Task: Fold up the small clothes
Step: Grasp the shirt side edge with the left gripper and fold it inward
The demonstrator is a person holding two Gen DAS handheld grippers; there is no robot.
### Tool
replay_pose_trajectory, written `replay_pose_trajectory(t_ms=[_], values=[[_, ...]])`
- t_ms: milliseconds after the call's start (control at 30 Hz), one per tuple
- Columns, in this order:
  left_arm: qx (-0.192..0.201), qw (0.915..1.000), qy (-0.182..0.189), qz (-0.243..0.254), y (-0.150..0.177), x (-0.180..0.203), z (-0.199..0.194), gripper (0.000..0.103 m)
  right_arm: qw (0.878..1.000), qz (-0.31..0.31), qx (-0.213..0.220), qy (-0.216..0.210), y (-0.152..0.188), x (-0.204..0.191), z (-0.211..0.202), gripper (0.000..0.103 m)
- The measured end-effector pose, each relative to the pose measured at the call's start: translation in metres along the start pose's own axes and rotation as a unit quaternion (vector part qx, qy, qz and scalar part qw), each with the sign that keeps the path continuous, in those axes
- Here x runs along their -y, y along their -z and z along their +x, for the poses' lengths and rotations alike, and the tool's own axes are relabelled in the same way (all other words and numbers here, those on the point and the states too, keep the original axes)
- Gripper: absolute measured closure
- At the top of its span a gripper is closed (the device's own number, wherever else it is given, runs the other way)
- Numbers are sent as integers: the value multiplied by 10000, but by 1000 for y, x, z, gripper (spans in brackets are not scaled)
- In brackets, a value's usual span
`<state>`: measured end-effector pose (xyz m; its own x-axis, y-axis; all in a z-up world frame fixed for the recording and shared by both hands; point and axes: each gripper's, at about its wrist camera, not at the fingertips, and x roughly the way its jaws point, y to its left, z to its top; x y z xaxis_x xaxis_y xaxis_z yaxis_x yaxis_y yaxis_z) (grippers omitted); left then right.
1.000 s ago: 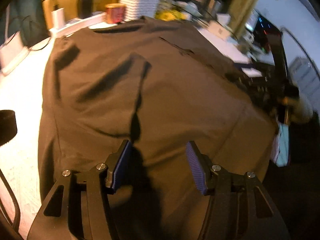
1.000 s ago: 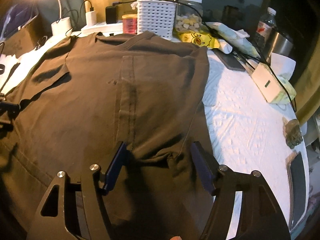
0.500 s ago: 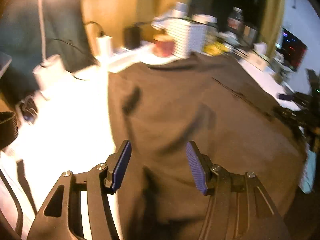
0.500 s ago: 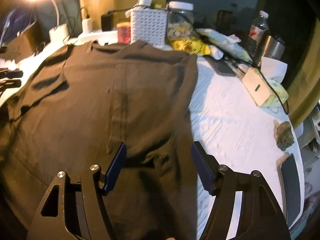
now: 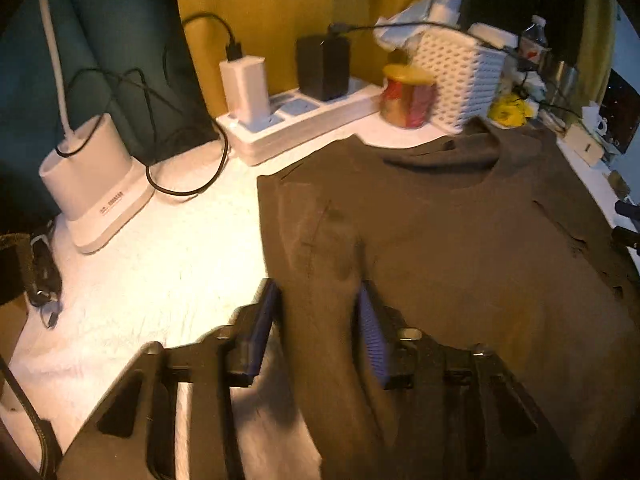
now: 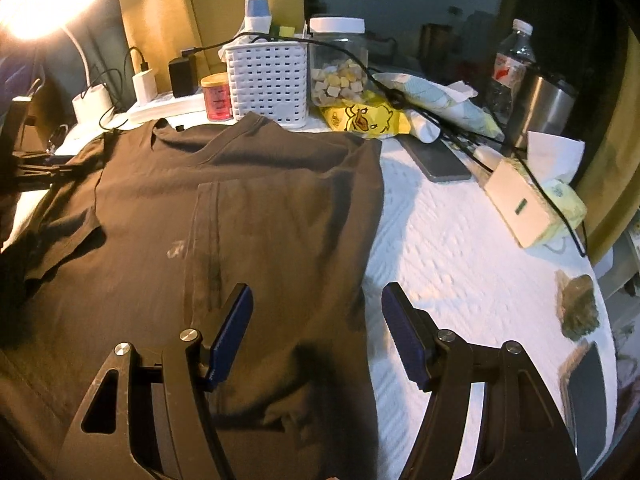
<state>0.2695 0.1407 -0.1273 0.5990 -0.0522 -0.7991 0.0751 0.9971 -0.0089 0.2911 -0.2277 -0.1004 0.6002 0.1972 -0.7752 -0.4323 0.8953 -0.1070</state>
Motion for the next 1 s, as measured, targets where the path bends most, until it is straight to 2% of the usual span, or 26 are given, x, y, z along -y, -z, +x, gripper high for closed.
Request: replay_pose_trajectory(t_ms=[67,133,167,333,600,700,1000], values=[[-15,10000,53,-59,1,-7,1,96,10000,-5,-20,-24,-2,-1,4,33],[4,9998,-183,1,1,-10,-1,99,10000,-10,-49,-24,-4,-1,8,33],[21,9991,-413,21,2,-14,-3,100,10000,-6,-30,-29,-4,-1,10,33],[-20,9970,-725,-281,11,-47,-3,100,9999,22,-118,-45,-4,-1,17,33],[102,9965,-606,-569,13,-53,-11,98,9999,-55,-92,-52,-4,-6,8,33],[135,9967,-594,-528,11,-46,-18,98,10000,-49,-28,-20,-2,-6,0,33],[-5,9981,-278,-552,46,-21,-54,97,9999,-12,120,103,5,-5,-20,33]])
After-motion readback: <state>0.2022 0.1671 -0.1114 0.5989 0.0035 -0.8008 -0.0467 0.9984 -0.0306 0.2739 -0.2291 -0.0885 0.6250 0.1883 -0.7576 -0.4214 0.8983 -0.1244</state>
